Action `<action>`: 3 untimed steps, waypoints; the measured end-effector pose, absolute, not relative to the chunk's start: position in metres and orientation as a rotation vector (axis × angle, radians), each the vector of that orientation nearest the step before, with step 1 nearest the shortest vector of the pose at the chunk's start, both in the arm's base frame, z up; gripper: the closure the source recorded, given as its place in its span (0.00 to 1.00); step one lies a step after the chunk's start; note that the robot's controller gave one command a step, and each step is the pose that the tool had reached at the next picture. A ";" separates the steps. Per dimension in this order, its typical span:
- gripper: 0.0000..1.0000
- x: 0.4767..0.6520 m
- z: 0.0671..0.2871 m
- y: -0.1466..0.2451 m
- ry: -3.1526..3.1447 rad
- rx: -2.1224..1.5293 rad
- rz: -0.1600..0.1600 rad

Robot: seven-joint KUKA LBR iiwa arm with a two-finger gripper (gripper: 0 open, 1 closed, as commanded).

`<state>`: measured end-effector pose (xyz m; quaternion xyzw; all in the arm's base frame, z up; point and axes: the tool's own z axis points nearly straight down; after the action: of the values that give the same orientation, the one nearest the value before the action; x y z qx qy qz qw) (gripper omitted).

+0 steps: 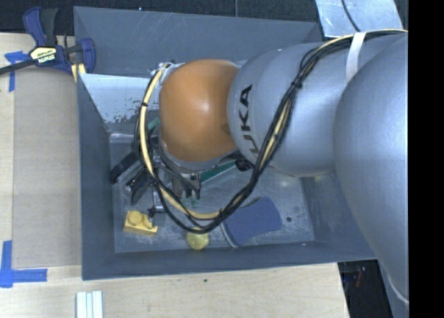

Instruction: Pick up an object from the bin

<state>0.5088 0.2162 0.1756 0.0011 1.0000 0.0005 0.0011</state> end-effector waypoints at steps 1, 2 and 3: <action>0.00 0.509 0.176 0.216 3.139 0.003 0.002; 0.00 0.543 0.130 0.181 3.097 -0.453 0.006; 0.00 0.586 0.099 0.185 3.036 -0.776 -0.002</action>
Offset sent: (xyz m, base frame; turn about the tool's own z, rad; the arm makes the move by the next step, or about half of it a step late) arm 0.0493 -0.0600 -0.0736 -0.4087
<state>0.5858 0.1854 0.0995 -0.2476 0.9689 -0.0006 0.0040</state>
